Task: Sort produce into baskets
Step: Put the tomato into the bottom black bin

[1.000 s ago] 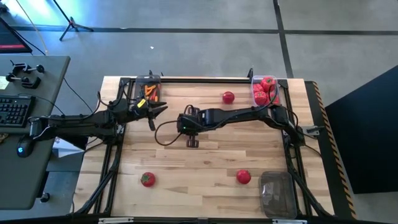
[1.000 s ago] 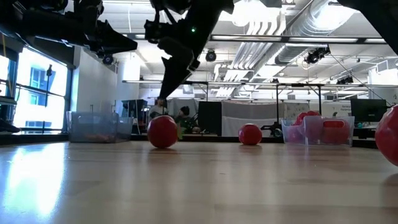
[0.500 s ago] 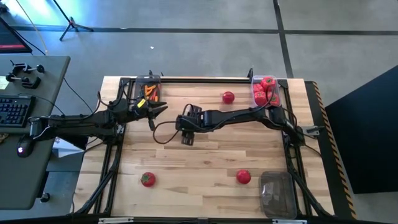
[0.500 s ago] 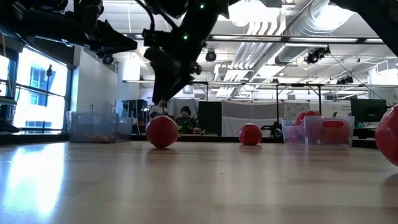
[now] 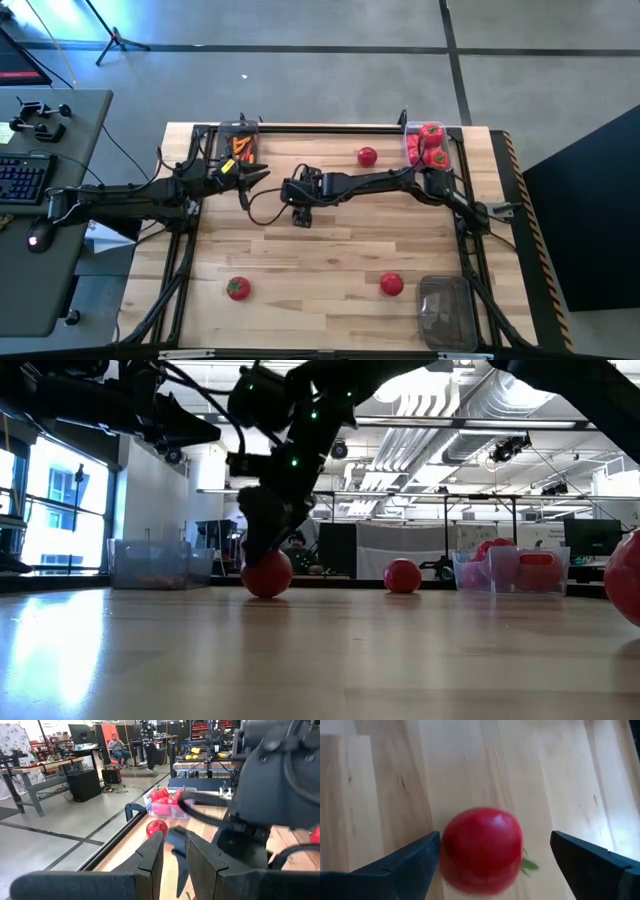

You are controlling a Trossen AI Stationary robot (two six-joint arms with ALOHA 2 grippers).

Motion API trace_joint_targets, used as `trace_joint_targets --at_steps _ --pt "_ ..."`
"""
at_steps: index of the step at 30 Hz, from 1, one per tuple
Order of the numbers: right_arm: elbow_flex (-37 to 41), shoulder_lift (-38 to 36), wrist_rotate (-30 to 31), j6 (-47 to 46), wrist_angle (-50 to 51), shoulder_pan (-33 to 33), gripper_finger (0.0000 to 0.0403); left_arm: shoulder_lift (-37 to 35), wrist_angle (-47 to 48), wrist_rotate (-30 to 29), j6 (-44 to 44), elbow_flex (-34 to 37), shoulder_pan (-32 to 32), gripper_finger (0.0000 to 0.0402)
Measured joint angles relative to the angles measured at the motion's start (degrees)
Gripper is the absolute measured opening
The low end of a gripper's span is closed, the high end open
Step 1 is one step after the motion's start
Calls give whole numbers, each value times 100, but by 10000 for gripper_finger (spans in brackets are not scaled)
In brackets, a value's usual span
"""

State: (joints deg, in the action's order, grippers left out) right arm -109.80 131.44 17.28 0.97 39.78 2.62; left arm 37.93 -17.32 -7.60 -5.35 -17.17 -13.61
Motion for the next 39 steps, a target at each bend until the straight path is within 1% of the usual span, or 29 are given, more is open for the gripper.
trace_joint_targets --at_steps 6,10,13,19,20,24,29,34,39 --pt "4 124 -553 -75 139 146 371 -2 2 -2 16 0 21 66" --pt "4 166 -651 -75 162 168 362 0 27 -3 11 0 22 66" --pt "4 166 -678 1 162 164 332 -2 31 2 13 0 22 66" --pt "-7 146 -912 -72 244 204 239 -1 43 -2 16 0 22 66" --pt "-7 134 -920 -70 284 204 230 0 43 -2 16 0 22 66" --pt "-7 -26 -928 -92 596 164 229 -2 59 -2 16 0 22 66" --pt "0 -647 -883 -49 1126 -57 229 -2 98 -4 16 0 22 66" --pt "0 -1210 -323 -412 1562 -323 229 -1 98 -4 16 0 22 66" --pt "0 -1393 80 -1090 2207 -667 229 0 98 -4 18 0 28 66"
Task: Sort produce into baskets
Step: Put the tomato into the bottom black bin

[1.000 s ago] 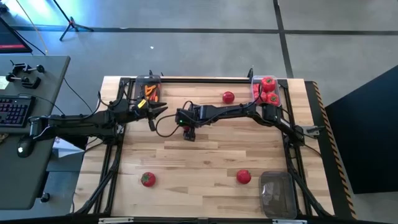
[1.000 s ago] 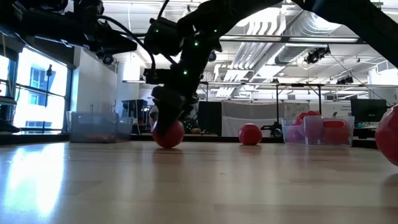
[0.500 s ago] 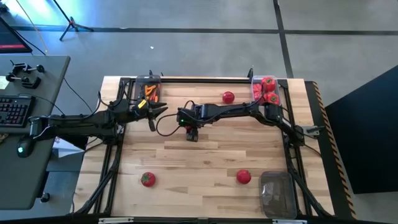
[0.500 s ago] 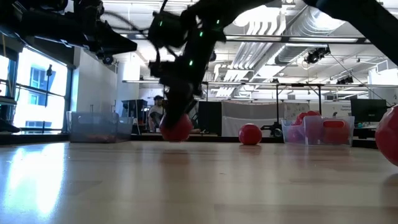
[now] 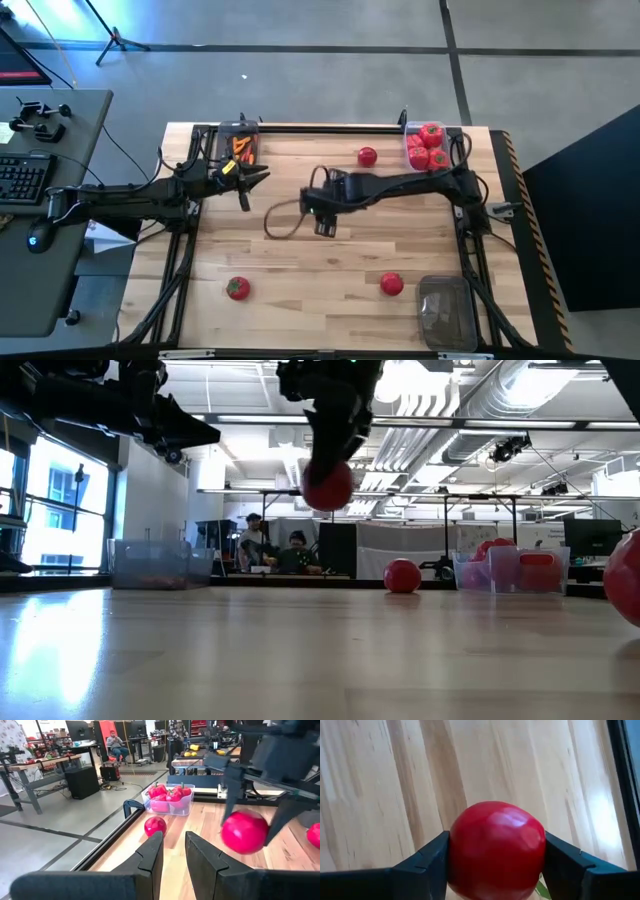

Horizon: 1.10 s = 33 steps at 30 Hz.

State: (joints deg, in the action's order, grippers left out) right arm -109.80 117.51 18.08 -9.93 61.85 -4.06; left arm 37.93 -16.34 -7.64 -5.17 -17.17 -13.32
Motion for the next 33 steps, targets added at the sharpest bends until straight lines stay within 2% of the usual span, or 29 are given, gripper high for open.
trace_joint_targets --at_steps 4,7,12,16,21,25,29,33 --pt "7 -9 292 -633 811 -455 229 0 -8 1 0 0 0 66" --pt "7 -30 530 -1350 1777 -804 229 0 -14 2 0 0 0 66" --pt "10 -188 546 -2546 2862 -1348 229 -1 -20 2 2 0 0 66" --pt "478 -767 133 -3133 2612 -1765 229 0 -22 2 46 0 -2 66" --pt "1639 -1748 100 -4578 2659 -2268 229 0 -21 8 48 0 0 66" --pt "2387 -2560 -228 -5913 2486 -2904 229 0 -22 9 48 0 0 66" --pt "2635 -3019 -552 -7347 2397 -3712 229 -1 -20 7 48 0 0 66" --pt "2610 -3099 -984 -8733 2397 -4462 229 -1 -22 7 48 0 2 66"
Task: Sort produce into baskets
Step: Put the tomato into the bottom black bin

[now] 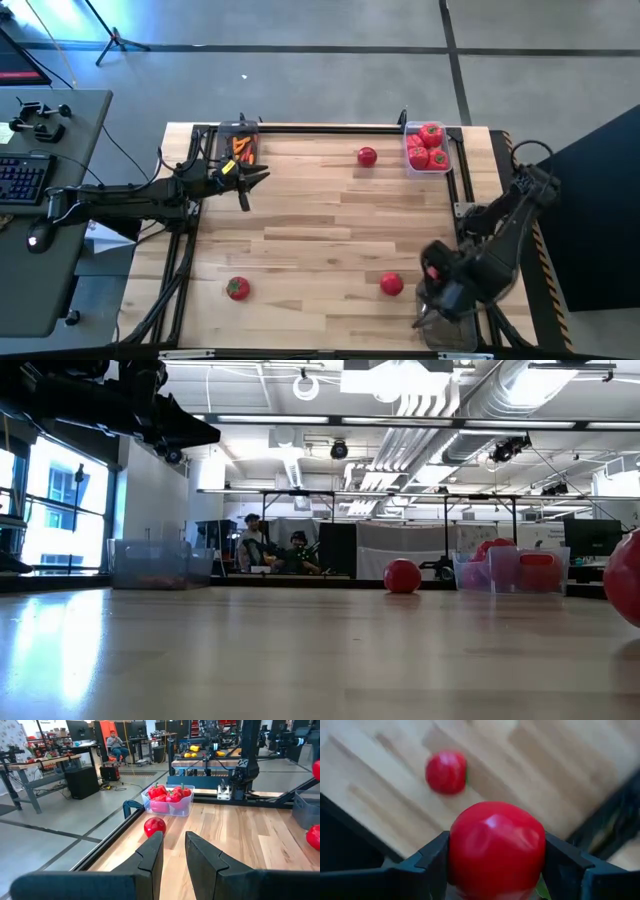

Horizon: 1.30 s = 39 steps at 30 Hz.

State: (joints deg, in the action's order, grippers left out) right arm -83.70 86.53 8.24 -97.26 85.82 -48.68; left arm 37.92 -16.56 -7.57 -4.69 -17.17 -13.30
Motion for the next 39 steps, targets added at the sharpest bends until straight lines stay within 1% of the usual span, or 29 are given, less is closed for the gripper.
trace_joint_targets --at_steps 5,7,10,14,20,23,31,35,37,39 --pt "192 150 -492 -1580 -37 -621 229 1 2 0 16 0 0 66" --pt "322 247 -595 -1997 -152 -789 229 -1 2 0 13 0 0 66" --pt "532 382 -730 -2372 -473 -941 229 1 2 0 15 0 0 66" --pt "851 515 -788 -2556 -731 -1017 229 -1 1 0 15 0 0 66" --pt "1417 533 -837 -2561 -958 -1026 229 1 2 0 105 0 0 66" --pt "1675 533 -1029 -2504 -1069 -1026 229 1 2 0 105 0 0 66" --pt "2086 533 -1111 -2487 -1775 -1026 229 1 2 -2 105 0 0 66" --pt "2315 535 -1109 -2390 -2296 -1025 231 1 4 -2 105 0 0 66" --pt "2386 535 -1012 -2376 -2499 -1022 233 1 2 -2 105 0 0 66" --pt "2389 537 -677 -2290 -2580 -1024 231 1 4 -2 105 0 0 66"
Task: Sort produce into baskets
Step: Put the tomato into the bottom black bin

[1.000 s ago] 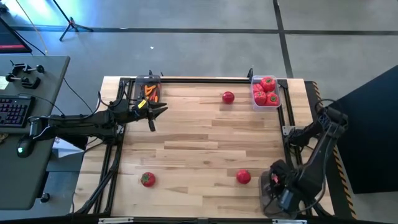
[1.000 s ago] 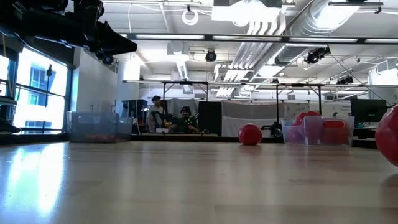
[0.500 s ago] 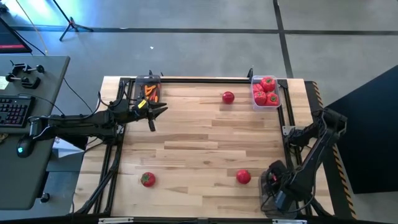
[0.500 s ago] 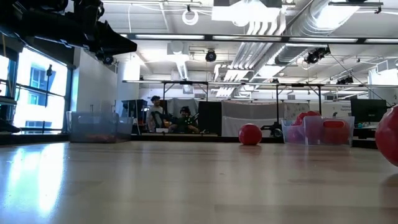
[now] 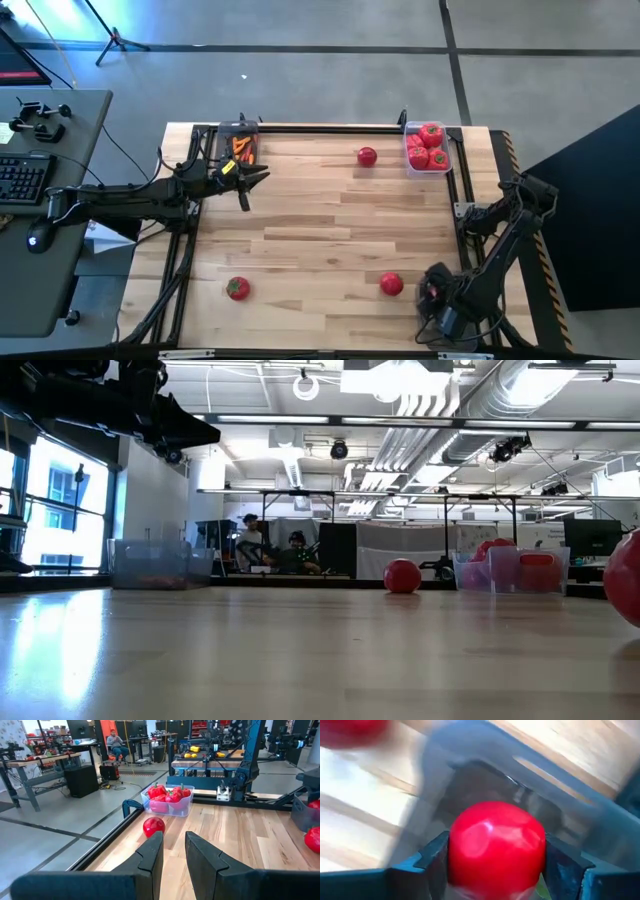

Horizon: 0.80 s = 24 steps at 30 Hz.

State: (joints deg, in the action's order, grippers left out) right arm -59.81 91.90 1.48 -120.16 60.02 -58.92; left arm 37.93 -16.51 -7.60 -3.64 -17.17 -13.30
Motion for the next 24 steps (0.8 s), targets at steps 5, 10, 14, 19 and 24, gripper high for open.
trace_joint_targets --at_steps 5,10,14,19,24 --pt "-18 0 434 40 -15 4 228 -1 -2 0 0 0 0 66" --pt "-18 0 422 64 16 4 273 0 -2 0 0 0 0 66" --pt "-18 0 408 241 51 4 308 -2 -2 0 0 0 0 66" --pt "-66 0 83 477 327 124 317 0 -2 0 2 0 0 66" --pt "-419 -2 41 740 802 233 318 0 -4 0 42 0 0 66"
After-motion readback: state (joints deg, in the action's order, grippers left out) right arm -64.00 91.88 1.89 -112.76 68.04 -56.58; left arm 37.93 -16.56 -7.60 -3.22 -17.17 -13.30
